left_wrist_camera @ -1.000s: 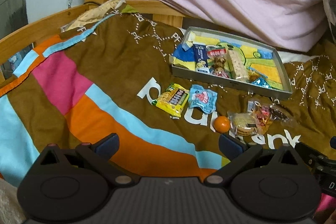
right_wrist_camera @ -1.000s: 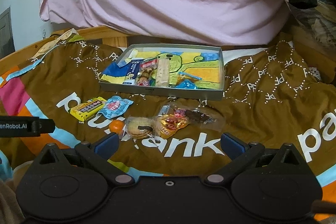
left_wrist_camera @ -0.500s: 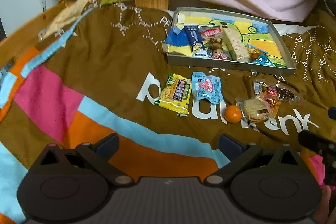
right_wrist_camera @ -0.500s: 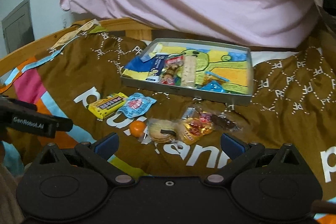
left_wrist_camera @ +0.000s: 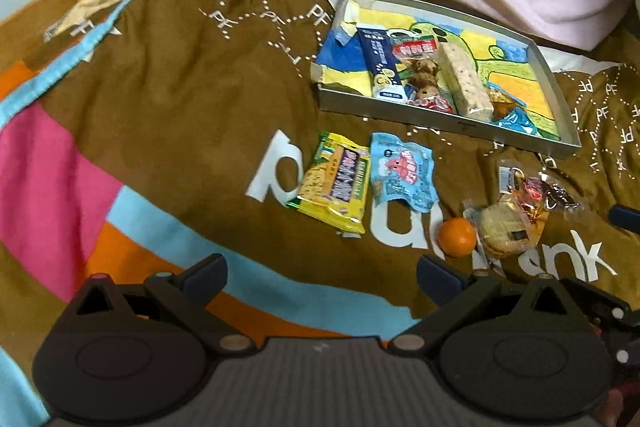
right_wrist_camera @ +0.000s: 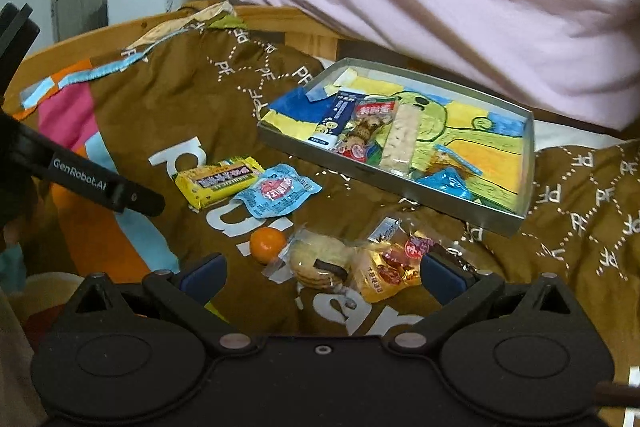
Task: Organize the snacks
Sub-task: 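Grasp the orange mandarin with left tool while right tool grasps the round cookie pack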
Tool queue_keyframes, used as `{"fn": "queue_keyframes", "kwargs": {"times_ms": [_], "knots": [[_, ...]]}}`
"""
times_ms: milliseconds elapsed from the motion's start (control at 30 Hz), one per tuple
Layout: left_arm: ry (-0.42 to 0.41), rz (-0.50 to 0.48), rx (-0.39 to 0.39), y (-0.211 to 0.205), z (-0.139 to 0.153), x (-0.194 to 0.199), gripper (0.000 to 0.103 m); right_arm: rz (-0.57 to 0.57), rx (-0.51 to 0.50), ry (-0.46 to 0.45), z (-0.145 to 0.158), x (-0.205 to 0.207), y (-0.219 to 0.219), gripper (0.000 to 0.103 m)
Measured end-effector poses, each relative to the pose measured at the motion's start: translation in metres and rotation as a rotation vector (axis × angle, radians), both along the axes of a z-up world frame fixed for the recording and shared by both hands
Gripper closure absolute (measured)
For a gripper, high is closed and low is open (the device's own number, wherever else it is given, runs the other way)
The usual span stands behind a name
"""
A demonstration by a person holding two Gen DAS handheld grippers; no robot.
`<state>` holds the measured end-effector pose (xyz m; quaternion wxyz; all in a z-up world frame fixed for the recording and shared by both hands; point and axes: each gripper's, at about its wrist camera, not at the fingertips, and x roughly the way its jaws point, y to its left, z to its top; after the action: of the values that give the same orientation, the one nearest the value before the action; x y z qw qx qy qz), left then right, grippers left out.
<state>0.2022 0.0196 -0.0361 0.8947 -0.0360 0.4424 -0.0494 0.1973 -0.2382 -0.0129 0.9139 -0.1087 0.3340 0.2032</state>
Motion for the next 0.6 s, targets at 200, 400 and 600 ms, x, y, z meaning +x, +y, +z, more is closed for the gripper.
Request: {"fn": "queue_keyframes", "kwargs": {"times_ms": [200, 400, 600], "knots": [[-0.014, -0.094, -0.023, -0.018, -0.006, 0.005, 0.0, 0.099, -0.031, 0.009, -0.007, 0.024, -0.008, 0.001], [-0.045, -0.232, -0.068, -0.042, -0.009, 0.013, 0.0, 0.259, -0.086, -0.011, -0.021, 0.034, -0.009, 0.003], [-0.051, -0.305, -0.087, -0.056, -0.017, 0.026, 0.001, 0.306, -0.083, 0.016, -0.036, 0.05, -0.008, 0.01]]}}
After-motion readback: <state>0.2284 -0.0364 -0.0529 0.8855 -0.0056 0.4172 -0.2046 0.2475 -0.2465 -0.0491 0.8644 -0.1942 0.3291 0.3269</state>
